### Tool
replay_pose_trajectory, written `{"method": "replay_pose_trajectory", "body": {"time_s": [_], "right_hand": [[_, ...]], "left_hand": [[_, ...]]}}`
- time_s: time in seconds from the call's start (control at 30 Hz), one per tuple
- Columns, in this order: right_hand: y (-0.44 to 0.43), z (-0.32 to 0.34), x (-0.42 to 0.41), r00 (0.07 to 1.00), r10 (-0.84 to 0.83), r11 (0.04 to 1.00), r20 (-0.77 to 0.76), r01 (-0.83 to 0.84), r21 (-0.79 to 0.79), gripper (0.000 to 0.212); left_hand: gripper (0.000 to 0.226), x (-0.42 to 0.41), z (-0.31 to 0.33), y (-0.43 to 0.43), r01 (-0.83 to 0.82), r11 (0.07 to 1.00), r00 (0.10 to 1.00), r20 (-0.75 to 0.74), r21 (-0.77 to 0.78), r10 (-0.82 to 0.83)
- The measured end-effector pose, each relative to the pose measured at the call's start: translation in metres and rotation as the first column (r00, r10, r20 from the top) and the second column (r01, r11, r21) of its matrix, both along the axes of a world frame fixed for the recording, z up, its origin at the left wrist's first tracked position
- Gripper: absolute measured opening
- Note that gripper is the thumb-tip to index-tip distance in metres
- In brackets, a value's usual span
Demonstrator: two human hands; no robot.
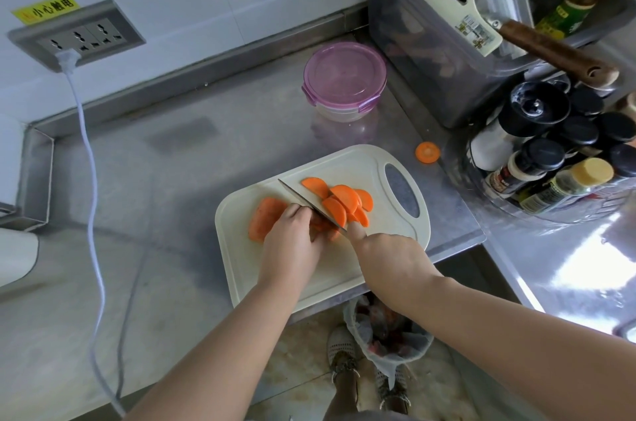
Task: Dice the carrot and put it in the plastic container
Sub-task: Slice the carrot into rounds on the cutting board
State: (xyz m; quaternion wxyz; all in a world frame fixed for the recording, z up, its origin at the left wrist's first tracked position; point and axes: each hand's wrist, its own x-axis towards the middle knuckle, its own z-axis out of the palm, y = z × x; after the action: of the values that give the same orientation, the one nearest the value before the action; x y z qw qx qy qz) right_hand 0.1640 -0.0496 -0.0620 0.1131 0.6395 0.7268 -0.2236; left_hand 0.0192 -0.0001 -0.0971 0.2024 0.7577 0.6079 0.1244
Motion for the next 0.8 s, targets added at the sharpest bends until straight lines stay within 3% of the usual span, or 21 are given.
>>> {"method": "replay_pose_trajectory", "body": {"time_s": [0.17, 0.37, 0.5, 0.63, 0.8], "right_hand": [[0.004, -0.006, -0.002, 1.0, -0.012, 0.999, 0.001, 0.012, -0.03, 0.053], [0.015, -0.007, 0.016, 0.961, -0.21, 0.975, -0.18, 0.193, -0.108, 0.026], [0.005, 0.001, 0.011, 0.985, -0.149, 0.988, -0.083, 0.153, 0.039, 0.025], [-0.002, 0.009, 0.006, 0.995, -0.08, 0.996, -0.065, 0.083, 0.043, 0.039], [-0.005, 0.016, 0.007, 0.995, -0.077, 0.996, -0.063, 0.08, 0.047, 0.038]], "left_hand": [[0.011, -0.001, 0.002, 0.0, 0.002, 1.0, 1.0, -0.004, 0.006, -0.002], [0.016, -0.003, 0.001, -0.001, 0.011, 1.0, 0.998, 0.058, -0.028, -0.009], [0.015, -0.003, 0.003, -0.002, 0.0, 0.999, 0.996, 0.092, -0.039, 0.003], [0.013, -0.001, 0.003, -0.001, -0.028, 0.999, 0.994, 0.1, -0.043, 0.032], [0.014, 0.002, 0.0, 0.002, -0.027, 0.999, 0.996, 0.084, -0.025, 0.029]]}}
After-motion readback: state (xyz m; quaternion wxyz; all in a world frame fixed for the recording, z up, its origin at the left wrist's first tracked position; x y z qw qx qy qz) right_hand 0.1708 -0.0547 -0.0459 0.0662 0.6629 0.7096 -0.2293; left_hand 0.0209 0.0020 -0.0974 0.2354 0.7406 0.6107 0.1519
